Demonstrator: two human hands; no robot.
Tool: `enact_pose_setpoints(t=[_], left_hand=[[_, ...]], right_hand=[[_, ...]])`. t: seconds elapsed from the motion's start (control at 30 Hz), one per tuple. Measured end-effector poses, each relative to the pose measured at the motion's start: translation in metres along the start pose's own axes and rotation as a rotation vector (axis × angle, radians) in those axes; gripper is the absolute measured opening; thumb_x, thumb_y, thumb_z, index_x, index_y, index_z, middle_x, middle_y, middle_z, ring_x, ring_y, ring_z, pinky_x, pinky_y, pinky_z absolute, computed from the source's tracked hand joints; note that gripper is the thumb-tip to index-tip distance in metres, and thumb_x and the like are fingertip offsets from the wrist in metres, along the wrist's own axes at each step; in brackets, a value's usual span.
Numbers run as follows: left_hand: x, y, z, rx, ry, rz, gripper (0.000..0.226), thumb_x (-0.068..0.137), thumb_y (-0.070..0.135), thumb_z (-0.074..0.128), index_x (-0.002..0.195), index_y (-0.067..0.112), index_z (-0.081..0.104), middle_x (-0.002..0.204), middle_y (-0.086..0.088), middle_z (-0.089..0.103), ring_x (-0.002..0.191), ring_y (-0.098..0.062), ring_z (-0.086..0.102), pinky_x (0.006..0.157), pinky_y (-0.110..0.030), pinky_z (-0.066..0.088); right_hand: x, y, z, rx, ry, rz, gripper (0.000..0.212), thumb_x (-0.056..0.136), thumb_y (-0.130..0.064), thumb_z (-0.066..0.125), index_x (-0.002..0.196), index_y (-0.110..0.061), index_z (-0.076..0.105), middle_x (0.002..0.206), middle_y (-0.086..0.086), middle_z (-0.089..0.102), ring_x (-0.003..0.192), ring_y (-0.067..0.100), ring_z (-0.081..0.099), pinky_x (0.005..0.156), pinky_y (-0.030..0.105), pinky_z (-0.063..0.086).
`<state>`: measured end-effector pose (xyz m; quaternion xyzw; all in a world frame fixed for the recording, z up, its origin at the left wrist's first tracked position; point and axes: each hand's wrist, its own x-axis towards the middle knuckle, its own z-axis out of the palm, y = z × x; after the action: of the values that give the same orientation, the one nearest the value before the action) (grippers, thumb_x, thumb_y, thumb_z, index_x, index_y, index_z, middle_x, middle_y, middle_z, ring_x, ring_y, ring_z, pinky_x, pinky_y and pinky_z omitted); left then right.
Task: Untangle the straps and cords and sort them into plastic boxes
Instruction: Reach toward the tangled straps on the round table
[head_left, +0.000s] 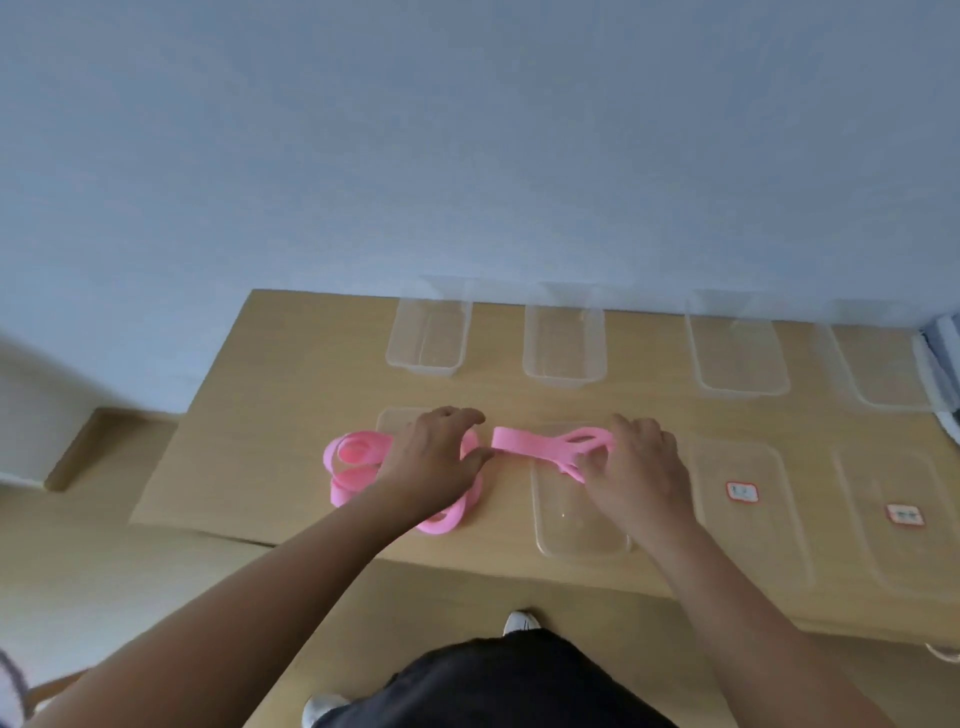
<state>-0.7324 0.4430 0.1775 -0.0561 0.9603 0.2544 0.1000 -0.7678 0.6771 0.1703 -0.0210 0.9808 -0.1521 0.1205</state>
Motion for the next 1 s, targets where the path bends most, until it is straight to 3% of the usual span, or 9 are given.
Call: enact_pose_setpoints(t=[0.13, 0.27, 0.37, 0.57, 0.77, 0.93, 1.0], left_hand=[[-0.056, -0.051, -0.017, -0.005, 0.063, -0.078, 0.038, 0.093, 0.033, 0.07, 0.129, 0.023, 0.068, 0.13, -0.001, 0.068, 0.114, -0.024, 0.063, 0.086, -0.035, 0.048], [-0.132, -0.121, -0.03, 0.008, 0.108, -0.234, 0.043, 0.096, 0.037, 0.067, 0.135, 0.021, 0.064, 0.135, 0.0, 0.065, 0.123, -0.024, 0.059, 0.097, -0.038, 0.049], [-0.203, -0.176, -0.04, -0.022, 0.148, -0.375, 0.046, 0.097, 0.041, 0.063, 0.139, 0.022, 0.059, 0.137, -0.002, 0.062, 0.127, -0.024, 0.057, 0.102, -0.042, 0.05], [-0.355, -0.282, -0.037, -0.085, 0.231, -0.719, 0.054, 0.096, 0.048, 0.062, 0.144, 0.024, 0.054, 0.142, 0.0, 0.058, 0.126, -0.022, 0.058, 0.105, -0.036, 0.047], [-0.498, -0.364, -0.024, -0.227, 0.327, -1.047, 0.052, 0.095, 0.051, 0.061, 0.141, 0.028, 0.055, 0.131, 0.004, 0.06, 0.122, -0.02, 0.056, 0.095, -0.03, 0.043], [-0.575, -0.402, -0.012, -0.436, 0.431, -1.259, 0.047, 0.097, 0.041, 0.065, 0.139, 0.02, 0.059, 0.136, -0.002, 0.057, 0.128, -0.023, 0.053, 0.106, -0.031, 0.04], [-0.594, -0.412, -0.008, -0.528, 0.502, -1.335, 0.047, 0.098, 0.038, 0.066, 0.139, 0.017, 0.058, 0.138, -0.003, 0.055, 0.125, -0.02, 0.056, 0.103, -0.028, 0.038]], right_hand=[[-0.017, -0.066, 0.016, 0.122, -0.111, -0.352, 0.049, 0.092, -0.037, 0.065, 0.135, -0.016, 0.057, 0.126, 0.01, 0.061, 0.118, 0.033, 0.054, 0.095, 0.038, 0.042], [-0.047, -0.151, 0.053, 0.111, -0.268, -0.693, 0.048, 0.09, -0.042, 0.066, 0.135, -0.028, 0.057, 0.128, -0.004, 0.062, 0.118, 0.02, 0.054, 0.095, 0.031, 0.045], [-0.081, -0.218, 0.09, -0.004, -0.377, -0.813, 0.061, 0.091, -0.046, 0.064, 0.146, -0.023, 0.047, 0.142, 0.003, 0.053, 0.132, 0.026, 0.045, 0.109, 0.037, 0.038], [-0.166, -0.332, 0.171, -0.324, -0.649, -1.075, 0.071, 0.093, -0.057, 0.055, 0.154, -0.029, 0.032, 0.149, -0.002, 0.047, 0.137, 0.023, 0.04, 0.111, 0.038, 0.038], [-0.257, -0.434, 0.242, -0.407, -0.727, -1.287, 0.069, 0.095, -0.053, 0.053, 0.155, -0.027, 0.029, 0.151, -0.004, 0.04, 0.141, 0.019, 0.032, 0.114, 0.034, 0.032], [-0.323, -0.499, 0.287, -0.43, -0.761, -1.413, 0.068, 0.093, -0.05, 0.058, 0.153, -0.027, 0.033, 0.149, -0.002, 0.041, 0.139, 0.018, 0.033, 0.113, 0.033, 0.032], [-0.344, -0.519, 0.303, -0.443, -0.773, -1.476, 0.07, 0.093, -0.05, 0.058, 0.153, -0.026, 0.033, 0.151, -0.002, 0.04, 0.14, 0.018, 0.032, 0.115, 0.034, 0.031]])
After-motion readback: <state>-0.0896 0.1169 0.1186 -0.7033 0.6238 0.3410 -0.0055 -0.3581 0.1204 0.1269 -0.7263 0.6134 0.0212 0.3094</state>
